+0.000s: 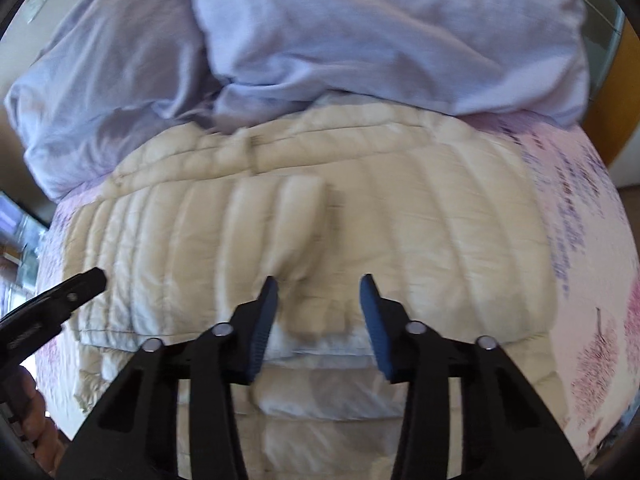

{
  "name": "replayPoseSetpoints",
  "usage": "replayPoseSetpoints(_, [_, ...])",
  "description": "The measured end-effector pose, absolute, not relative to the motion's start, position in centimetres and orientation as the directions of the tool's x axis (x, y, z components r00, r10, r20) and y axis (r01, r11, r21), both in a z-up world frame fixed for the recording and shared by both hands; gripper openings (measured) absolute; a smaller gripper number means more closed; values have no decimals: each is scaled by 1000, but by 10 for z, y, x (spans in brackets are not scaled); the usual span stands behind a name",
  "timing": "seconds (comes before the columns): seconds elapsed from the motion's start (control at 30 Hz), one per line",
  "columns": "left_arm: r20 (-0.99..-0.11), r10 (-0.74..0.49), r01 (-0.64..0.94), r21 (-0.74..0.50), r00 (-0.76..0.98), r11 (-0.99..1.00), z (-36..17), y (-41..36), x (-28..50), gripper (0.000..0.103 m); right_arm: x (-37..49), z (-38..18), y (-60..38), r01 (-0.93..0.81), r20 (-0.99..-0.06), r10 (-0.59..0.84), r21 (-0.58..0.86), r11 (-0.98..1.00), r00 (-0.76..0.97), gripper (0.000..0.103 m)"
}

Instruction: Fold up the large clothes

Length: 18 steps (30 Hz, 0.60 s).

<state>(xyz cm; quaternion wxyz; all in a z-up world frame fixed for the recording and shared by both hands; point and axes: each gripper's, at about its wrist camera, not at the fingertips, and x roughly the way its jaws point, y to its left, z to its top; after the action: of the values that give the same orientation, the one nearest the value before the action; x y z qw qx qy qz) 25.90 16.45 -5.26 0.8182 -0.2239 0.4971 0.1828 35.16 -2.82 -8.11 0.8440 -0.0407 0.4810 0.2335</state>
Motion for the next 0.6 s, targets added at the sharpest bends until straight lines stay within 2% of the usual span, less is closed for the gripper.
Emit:
replayPoseSetpoints(0.2, [-913, 128, -562, -125, 388, 818, -70, 182, 250, 49, 341, -86, 4, -507, -833, 384, 149, 849, 398, 32])
replayPoseSetpoints(0.37, [-929, 138, -581, -94, 342, 808, -87, 191, 246, 49, 346, -108, 13, -506, -869, 329, 108, 855, 370, 23])
replayPoseSetpoints(0.6, [-940, 129, -587, -86, 315, 805, -106, 196, 248, 50, 353, -130, 10, -484, -895, 297, 109, 868, 332, 22])
